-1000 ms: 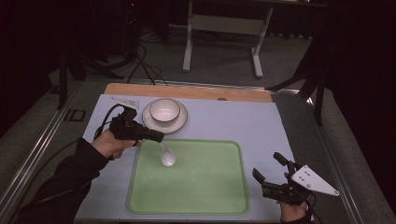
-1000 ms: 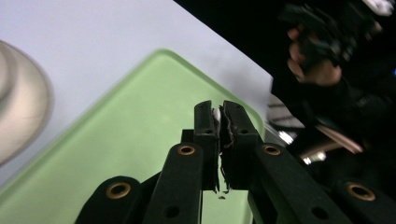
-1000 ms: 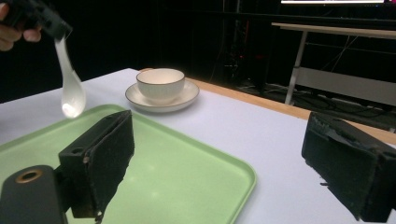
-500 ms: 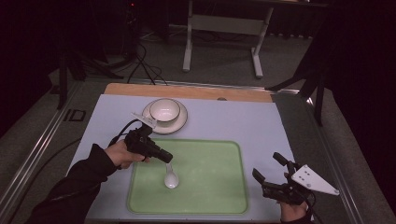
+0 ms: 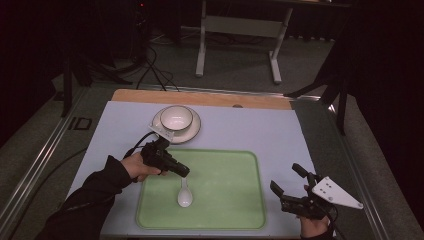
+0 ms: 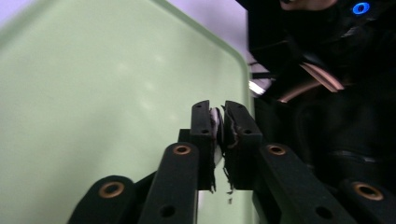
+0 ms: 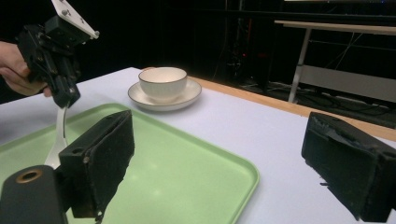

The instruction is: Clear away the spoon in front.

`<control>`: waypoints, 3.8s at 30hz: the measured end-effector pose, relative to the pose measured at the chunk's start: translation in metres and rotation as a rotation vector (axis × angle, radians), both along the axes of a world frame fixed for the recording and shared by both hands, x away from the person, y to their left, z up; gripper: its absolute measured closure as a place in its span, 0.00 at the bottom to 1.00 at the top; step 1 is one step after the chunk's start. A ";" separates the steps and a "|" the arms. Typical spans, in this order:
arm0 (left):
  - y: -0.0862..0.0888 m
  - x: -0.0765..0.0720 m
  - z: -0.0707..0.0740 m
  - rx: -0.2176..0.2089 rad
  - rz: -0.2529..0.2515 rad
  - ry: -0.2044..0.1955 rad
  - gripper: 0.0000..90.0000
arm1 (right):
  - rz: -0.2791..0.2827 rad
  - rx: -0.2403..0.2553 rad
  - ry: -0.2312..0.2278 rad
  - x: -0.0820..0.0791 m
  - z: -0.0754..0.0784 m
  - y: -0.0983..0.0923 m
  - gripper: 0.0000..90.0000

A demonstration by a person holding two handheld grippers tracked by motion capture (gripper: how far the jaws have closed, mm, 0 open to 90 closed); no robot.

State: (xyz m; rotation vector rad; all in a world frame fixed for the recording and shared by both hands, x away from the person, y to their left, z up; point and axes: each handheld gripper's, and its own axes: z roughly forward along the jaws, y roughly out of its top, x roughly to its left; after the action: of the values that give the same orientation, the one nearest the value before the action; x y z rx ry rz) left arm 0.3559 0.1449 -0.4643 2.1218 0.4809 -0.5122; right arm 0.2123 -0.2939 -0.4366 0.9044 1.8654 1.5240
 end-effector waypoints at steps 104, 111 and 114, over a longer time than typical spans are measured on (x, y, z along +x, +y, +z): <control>0.077 -0.110 0.001 -0.020 0.696 -0.453 0.00 | 0.031 -0.013 0.015 0.000 -0.001 0.003 0.11; 0.087 -0.118 -0.008 -0.032 0.756 -0.431 0.00 | 0.030 -0.012 0.015 0.000 -0.001 0.003 0.11; 0.088 -0.121 -0.010 -0.021 0.762 -0.449 0.00 | 0.031 -0.013 0.016 0.001 -0.001 0.003 0.11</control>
State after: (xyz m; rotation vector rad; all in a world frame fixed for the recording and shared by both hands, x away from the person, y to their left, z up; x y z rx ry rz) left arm 0.2350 0.2328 -0.4743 1.7732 0.9392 0.3797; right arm 0.2132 -0.2906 -0.4377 0.8889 1.9069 1.5249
